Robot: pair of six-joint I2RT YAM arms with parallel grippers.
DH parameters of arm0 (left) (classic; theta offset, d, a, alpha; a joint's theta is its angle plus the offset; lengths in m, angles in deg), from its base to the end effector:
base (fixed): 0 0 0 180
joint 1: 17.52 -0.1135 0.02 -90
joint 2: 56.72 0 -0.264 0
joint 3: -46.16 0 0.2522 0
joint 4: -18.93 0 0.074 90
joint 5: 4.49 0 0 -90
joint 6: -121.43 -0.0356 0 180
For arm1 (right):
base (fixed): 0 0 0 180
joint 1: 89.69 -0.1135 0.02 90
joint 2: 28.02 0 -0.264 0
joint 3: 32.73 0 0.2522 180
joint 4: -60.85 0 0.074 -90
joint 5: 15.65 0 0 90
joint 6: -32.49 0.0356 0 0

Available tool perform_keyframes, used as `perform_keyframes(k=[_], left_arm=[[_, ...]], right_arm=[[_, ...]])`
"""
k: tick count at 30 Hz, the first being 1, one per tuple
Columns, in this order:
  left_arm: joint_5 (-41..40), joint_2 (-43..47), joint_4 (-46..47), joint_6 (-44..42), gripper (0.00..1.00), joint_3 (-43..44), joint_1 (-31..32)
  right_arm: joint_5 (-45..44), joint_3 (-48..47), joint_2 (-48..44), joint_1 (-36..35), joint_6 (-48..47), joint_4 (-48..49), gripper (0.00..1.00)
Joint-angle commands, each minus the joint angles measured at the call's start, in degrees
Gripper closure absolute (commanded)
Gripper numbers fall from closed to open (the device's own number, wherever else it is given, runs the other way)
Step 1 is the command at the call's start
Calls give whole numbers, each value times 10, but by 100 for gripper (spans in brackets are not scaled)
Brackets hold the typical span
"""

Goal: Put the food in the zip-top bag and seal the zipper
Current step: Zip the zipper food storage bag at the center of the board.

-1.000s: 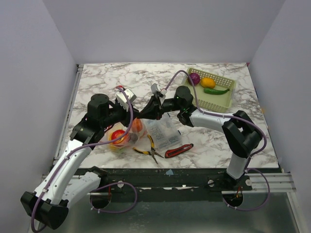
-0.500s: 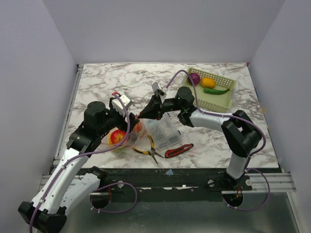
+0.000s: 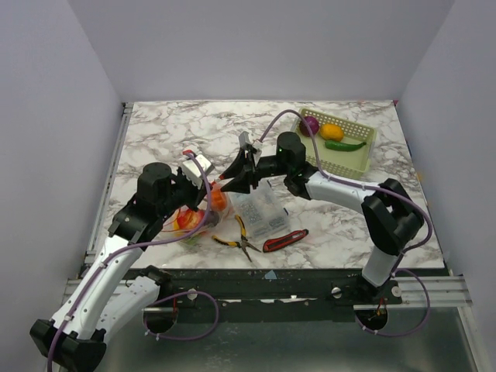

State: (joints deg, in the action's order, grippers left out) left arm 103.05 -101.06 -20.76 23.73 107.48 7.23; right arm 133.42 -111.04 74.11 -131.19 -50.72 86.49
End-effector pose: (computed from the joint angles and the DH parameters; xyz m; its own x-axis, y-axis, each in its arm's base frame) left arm 0.1517 -0.0817 0.3300 -0.2601 0.2606 -0.9297 0.6928 0.7211 0.0083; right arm 0.2782 0.2869 0.2727 -0.0926 -0.0008 -0.9957 -0.9786 -0.1844 0.0911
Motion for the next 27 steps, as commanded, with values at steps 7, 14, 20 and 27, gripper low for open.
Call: perform_keyframes(k=[7, 14, 20, 27], left_arm=[[36, 11, 11, -11, 100, 10, 0], [36, 14, 17, -20, 100, 10, 0], [37, 13, 23, -22, 100, 10, 0], [39, 12, 21, -27, 100, 13, 0]], right_arm=[[-41, -90, -49, 1, -245, -279, 55], [-31, -132, -39, -2, -266, -342, 73], [-18, -160, -28, -11, -285, -388, 73], [-6, -184, -14, -15, -295, -424, 77]])
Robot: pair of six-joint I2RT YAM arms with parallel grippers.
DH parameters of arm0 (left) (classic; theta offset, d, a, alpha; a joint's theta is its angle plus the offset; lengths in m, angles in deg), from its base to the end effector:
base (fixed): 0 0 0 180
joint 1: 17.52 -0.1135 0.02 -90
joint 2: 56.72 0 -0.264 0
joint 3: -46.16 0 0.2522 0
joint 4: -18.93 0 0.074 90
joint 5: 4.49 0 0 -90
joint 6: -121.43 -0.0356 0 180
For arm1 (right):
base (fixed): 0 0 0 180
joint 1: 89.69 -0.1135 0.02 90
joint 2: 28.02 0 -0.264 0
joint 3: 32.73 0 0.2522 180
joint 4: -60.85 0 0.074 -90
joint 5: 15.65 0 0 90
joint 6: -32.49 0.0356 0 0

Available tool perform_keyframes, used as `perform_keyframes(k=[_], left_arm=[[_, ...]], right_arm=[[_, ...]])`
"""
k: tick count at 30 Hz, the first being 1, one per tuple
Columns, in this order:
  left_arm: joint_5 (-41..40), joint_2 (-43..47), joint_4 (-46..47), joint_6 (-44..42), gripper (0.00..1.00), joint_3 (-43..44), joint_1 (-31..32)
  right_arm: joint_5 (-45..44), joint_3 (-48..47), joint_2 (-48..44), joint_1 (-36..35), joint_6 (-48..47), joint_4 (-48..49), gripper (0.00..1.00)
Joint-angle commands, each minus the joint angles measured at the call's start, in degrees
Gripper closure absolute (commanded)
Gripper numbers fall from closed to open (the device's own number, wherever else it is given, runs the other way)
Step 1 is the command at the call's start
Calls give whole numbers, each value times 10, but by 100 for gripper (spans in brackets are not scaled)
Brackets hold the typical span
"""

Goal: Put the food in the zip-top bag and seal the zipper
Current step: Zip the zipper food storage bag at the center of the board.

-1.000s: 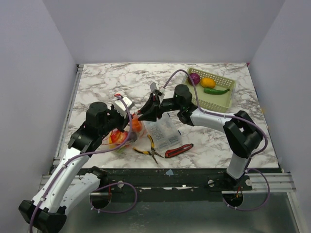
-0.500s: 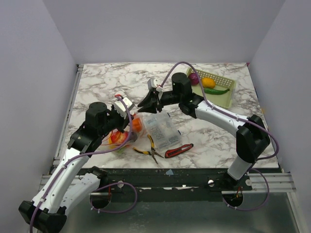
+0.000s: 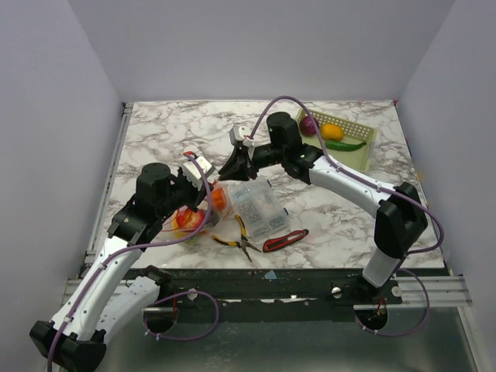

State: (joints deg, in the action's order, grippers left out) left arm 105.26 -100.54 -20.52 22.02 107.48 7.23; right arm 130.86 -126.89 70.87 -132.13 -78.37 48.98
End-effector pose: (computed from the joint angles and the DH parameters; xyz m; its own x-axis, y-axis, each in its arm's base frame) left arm 0.1491 -0.0820 0.3319 -0.2239 0.2727 -0.9357 0.7250 0.6882 0.0270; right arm 0.2765 0.2931 0.3268 0.1456 -0.1331 -0.9803 -0.9742 -0.1921 -0.1186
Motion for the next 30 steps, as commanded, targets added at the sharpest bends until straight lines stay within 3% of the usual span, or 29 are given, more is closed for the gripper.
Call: perform_keyframes(k=[1, 12, 21, 26, 30], left_arm=[[18, 6, 17, -10, 100, 14, 1], [17, -3, 23, -18, 100, 20, 1], [7, 0, 29, -23, 100, 20, 2], [-4, 4, 39, -19, 100, 18, 2], [0, 3, 32, -21, 100, 18, 2]], right_arm=[[19, -30, 21, -6, -24, -57, 78], [40, -67, 48, -18, -55, -109, 90], [58, -95, 62, -33, -95, -172, 91], [47, -91, 59, -41, -99, -183, 84], [-10, -71, 46, -41, -71, -142, 75]])
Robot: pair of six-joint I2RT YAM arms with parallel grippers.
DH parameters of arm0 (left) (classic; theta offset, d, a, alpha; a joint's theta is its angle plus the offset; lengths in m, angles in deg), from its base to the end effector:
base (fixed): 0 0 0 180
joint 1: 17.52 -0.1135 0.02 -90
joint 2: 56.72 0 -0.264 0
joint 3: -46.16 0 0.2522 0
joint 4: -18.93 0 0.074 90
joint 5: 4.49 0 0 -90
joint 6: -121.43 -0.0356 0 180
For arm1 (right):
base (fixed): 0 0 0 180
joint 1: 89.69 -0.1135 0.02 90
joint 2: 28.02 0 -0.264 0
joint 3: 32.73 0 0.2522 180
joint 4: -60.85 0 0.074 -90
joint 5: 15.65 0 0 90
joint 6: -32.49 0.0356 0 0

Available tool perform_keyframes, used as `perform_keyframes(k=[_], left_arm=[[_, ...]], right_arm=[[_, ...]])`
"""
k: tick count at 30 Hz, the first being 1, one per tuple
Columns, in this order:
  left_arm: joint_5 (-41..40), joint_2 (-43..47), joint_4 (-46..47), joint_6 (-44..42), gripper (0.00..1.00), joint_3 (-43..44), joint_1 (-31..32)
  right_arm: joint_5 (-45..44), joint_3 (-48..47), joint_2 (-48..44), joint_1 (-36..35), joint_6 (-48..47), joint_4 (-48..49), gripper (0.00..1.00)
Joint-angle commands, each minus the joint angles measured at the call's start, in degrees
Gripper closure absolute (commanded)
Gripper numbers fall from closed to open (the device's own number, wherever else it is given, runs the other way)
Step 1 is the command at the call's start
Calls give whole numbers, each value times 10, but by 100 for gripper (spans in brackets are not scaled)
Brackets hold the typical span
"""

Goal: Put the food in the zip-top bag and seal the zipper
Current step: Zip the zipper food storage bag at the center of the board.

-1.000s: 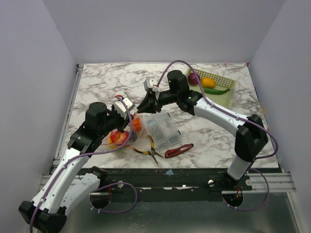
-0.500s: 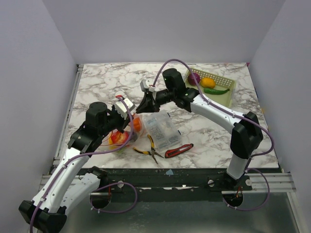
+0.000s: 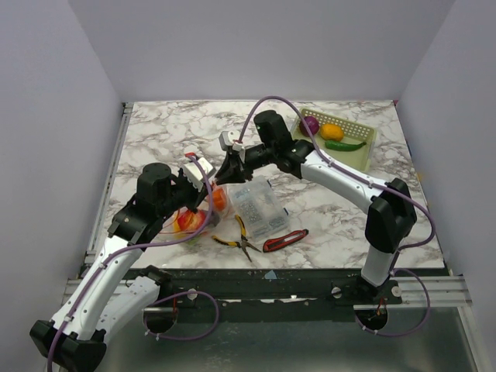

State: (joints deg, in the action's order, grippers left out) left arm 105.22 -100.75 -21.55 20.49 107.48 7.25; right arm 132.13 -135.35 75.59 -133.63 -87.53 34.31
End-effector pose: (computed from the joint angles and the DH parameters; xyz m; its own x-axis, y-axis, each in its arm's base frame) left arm 0.1492 -0.0821 0.3296 -0.2228 0.2996 -0.9277 0.7315 0.6804 0.0441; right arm 0.2792 0.3109 0.3228 0.1672 -0.2093 -0.9634 -0.9546 -0.2788 -0.1051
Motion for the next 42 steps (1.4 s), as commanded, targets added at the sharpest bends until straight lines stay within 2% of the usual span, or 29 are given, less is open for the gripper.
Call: perform_keyframes(k=[1, 6, 10, 15, 19, 23, 27, 42], left_arm=[[1, 6, 41, -6, 100, 17, 2], [-1, 14, 40, -10, 100, 9, 2], [-1, 13, 40, -13, 100, 11, 2], [-5, 10, 31, -19, 100, 14, 2], [-6, 11, 32, -22, 100, 10, 3], [-5, 9, 31, -22, 100, 11, 3], [-7, 4, 29, -24, 100, 11, 4], [-11, -1, 34, -24, 100, 3, 7]], right_arm=[[-32, 14, -3, -26, 23, 7, 72], [-33, 1, -3, -26, 18, -2, 69], [-26, -9, 1, -26, 11, -19, 75], [-62, 0, -15, -26, -10, -40, 61], [-81, -5, -24, -25, -23, -62, 59], [-84, -24, -20, -25, -28, -79, 60], [-79, -36, -20, -25, -26, -87, 65], [-67, -44, -22, -25, -14, -91, 69]])
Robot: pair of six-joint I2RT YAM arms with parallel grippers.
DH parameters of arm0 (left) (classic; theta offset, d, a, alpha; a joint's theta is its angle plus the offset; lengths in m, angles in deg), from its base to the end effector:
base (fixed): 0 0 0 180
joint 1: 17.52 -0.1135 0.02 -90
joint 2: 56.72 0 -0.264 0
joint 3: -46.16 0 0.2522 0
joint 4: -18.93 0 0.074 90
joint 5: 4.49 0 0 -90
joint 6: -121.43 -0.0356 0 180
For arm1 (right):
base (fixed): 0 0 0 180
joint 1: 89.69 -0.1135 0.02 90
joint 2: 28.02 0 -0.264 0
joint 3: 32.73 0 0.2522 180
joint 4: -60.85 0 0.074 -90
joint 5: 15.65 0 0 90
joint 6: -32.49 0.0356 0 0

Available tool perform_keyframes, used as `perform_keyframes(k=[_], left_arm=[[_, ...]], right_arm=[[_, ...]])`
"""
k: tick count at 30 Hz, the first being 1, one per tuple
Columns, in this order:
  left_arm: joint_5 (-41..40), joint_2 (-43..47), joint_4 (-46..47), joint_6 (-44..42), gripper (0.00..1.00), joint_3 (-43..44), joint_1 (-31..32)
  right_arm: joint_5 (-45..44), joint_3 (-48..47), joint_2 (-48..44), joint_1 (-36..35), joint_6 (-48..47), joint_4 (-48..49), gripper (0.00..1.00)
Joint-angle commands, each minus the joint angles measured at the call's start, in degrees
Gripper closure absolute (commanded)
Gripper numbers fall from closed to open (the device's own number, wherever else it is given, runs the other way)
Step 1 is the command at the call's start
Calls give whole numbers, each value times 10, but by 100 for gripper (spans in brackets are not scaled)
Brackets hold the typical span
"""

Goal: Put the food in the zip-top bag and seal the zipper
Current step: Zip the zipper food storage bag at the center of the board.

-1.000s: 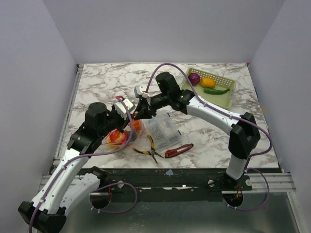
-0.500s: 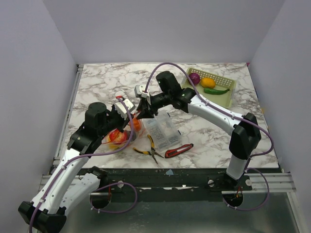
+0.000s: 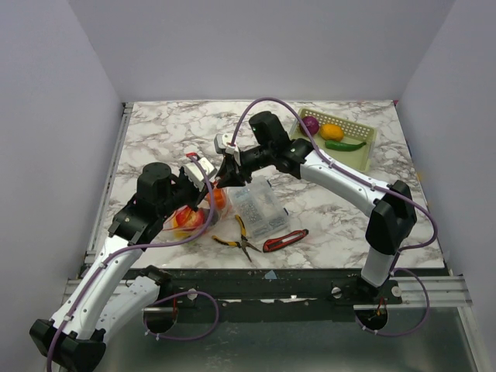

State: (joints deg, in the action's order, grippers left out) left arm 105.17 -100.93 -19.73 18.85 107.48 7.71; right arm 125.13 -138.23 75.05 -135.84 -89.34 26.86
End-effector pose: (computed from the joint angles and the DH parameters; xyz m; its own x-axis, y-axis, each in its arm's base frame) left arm 0.1503 -0.0841 0.3323 -0.1752 0.3093 -0.9347 0.7404 0.6671 0.0820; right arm 0.2669 0.3176 0.3308 0.1736 -0.3006 -0.9378 -0.9672 -0.2314 -0.1049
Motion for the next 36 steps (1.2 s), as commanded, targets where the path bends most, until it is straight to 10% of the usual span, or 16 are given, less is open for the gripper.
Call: perform_keyframes(k=[1, 19, 30, 36], left_arm=[[-12, 1, 15, -8, 100, 2, 3], [0, 10, 27, -5, 100, -10, 3], [2, 14, 30, -4, 100, -12, 3], [9, 16, 57, 4, 100, -17, 3]], right_arm=[[1, -15, -18, -2, 4, -17, 69], [37, 8, -27, 12, 68, 51, 67], [54, -3, -14, 12, 50, 25, 100], [83, 7, -6, 9, 71, 56, 100]])
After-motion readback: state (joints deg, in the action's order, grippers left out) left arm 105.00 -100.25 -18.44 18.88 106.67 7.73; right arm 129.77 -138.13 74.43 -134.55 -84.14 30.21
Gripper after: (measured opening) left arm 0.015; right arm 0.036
